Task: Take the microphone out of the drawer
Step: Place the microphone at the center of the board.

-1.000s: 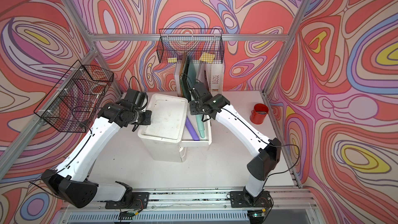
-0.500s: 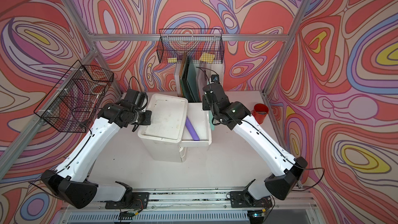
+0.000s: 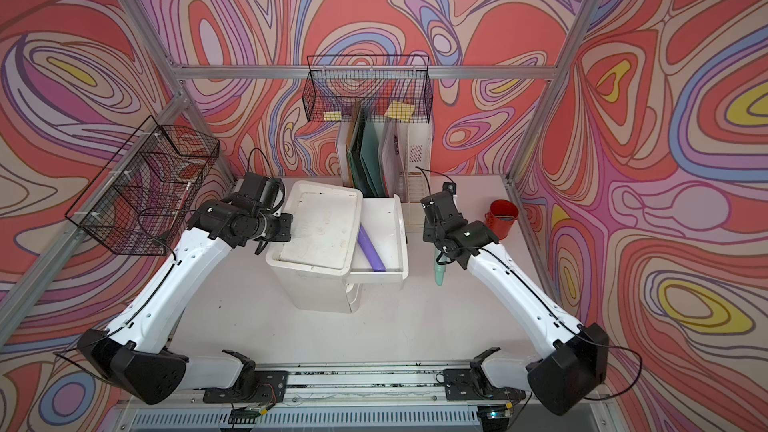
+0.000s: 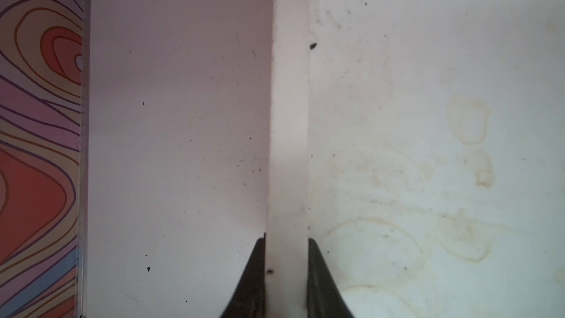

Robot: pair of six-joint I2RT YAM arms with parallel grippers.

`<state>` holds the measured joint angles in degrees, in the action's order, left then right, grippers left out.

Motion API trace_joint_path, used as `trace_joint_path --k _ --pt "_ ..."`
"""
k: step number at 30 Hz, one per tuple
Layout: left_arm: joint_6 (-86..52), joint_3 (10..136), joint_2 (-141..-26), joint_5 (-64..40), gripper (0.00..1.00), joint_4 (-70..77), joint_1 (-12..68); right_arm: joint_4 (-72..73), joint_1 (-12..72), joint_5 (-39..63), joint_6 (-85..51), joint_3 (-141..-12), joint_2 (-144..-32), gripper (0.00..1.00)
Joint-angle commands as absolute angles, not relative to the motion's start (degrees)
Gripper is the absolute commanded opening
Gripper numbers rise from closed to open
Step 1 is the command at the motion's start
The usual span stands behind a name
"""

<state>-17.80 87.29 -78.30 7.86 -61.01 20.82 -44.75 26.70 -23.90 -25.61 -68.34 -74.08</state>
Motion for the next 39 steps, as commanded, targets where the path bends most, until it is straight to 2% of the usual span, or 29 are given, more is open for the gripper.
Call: trace_joint_path --k 1,13,27,39 --pt "-18.19 86.31 -77.27 12.22 0.0 -59.15 20.21 -42.65 26.28 -19.13 -30.1 -63.8 -73.34 0.14" --pt "-17.58 87.01 -77.61 12.44 0.0 -59.41 20.19 -33.09 25.67 -9.82 -34.18 -51.89 -78.55 0.14" --pt "-17.38 87.53 -77.51 12.57 0.0 -60.13 20.17 -29.88 24.52 -7.15 -33.82 -52.09 -88.25 0.15" --pt "-17.14 87.32 -77.52 12.74 0.0 -60.11 20.21 -29.61 24.51 -6.83 -35.18 -51.33 -91.22 0.28"
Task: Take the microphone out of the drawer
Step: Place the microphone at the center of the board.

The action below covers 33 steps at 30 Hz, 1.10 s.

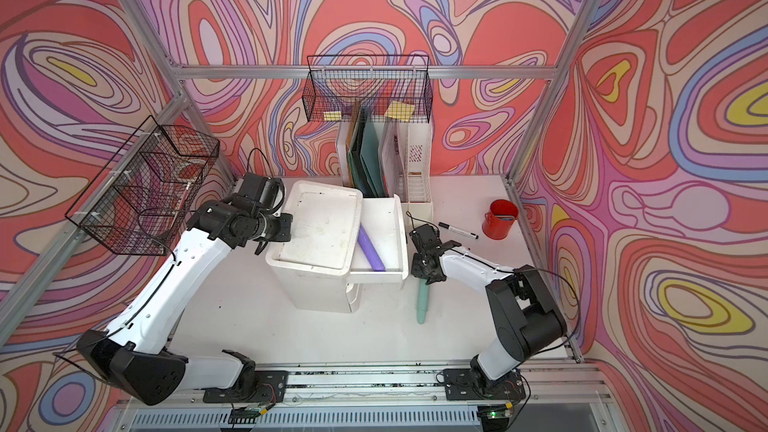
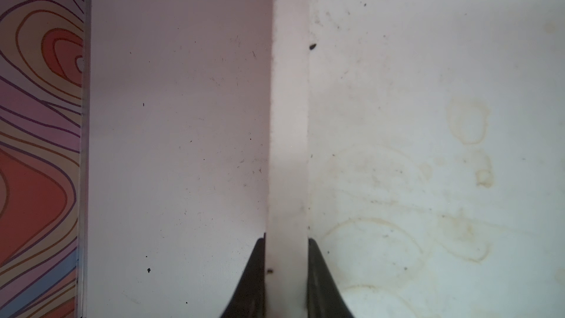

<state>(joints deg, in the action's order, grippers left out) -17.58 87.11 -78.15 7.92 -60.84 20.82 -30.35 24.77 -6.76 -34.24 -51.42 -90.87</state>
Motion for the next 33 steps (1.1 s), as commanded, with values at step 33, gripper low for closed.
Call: trace_joint_path --k 33 --pt "-17.58 87.09 -77.3 13.1 0.0 -60.34 20.21 -36.35 24.49 -10.56 -30.58 -60.66 -85.58 0.54"
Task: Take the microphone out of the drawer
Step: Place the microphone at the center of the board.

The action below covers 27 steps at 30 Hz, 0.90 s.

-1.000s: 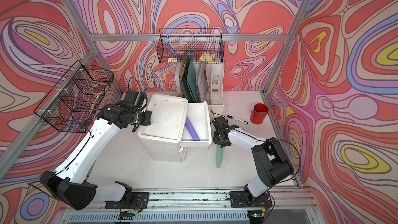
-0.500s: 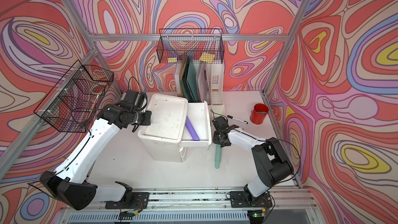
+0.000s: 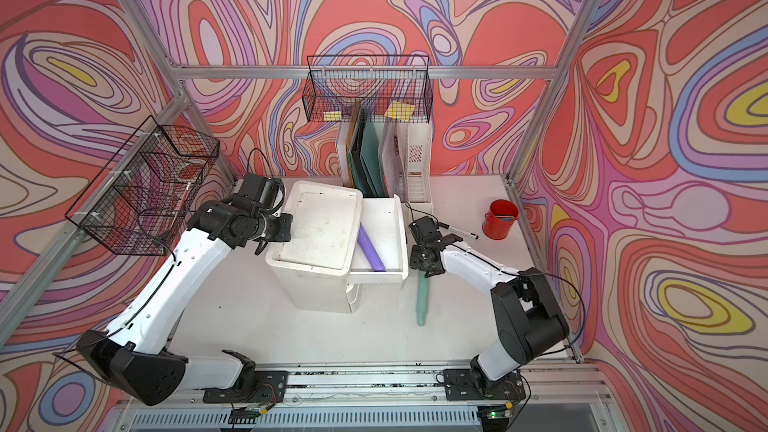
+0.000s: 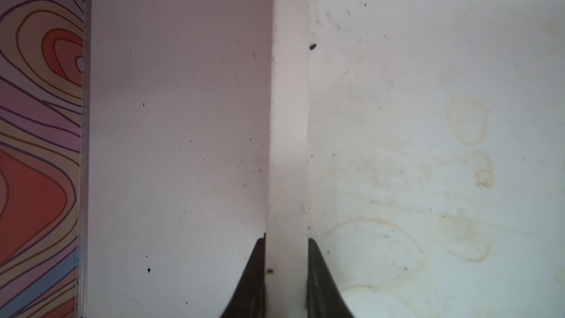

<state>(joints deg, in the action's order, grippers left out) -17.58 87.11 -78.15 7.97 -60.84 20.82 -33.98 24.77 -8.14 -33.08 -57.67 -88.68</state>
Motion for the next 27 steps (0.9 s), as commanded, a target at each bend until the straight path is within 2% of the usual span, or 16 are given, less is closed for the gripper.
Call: trace_joint_path --k 1,12,22,27 --pt "-17.53 87.1 -77.34 13.03 0.0 -60.4 20.2 -36.67 24.45 -10.64 -29.8 -61.3 -84.94 0.55" --pt "-17.76 87.19 -77.52 12.74 0.0 -60.21 20.19 -42.12 24.48 -9.52 -20.89 -73.03 -77.01 0.57" --pt "-17.49 86.92 -77.78 12.69 0.0 -59.52 20.19 -43.64 25.22 14.78 -13.98 -80.84 -76.99 0.57" --pt "-17.29 87.09 -77.7 12.67 0.0 -59.51 20.21 -45.93 28.8 16.61 -13.12 -82.11 -79.11 0.57"
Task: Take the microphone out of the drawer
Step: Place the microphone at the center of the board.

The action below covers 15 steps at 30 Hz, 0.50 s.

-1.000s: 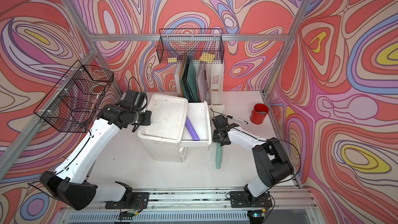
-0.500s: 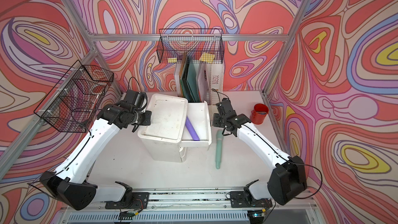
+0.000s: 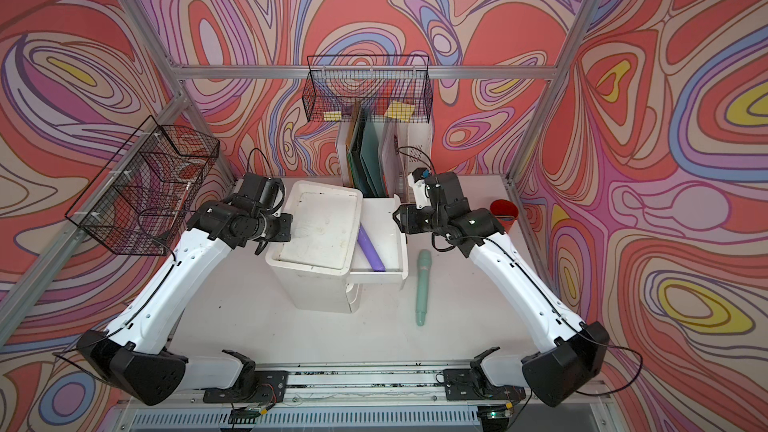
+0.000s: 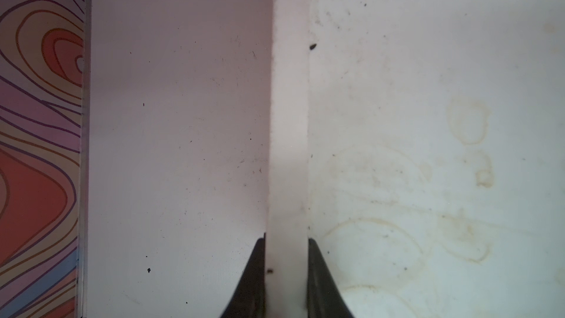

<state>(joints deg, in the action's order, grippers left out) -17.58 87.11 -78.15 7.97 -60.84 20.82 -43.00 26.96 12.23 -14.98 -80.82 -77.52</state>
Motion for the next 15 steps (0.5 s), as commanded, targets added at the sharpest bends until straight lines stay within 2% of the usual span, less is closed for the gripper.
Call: trace_joint_path --k 1,15 --pt "-17.23 87.14 -77.7 12.66 0.0 -59.59 20.17 -46.38 29.69 16.53 -13.01 -82.46 -79.63 0.57" --pt "-17.58 87.18 -77.56 12.52 0.0 -59.69 20.19 -48.08 36.34 13.36 -11.28 -86.76 -87.98 0.57"
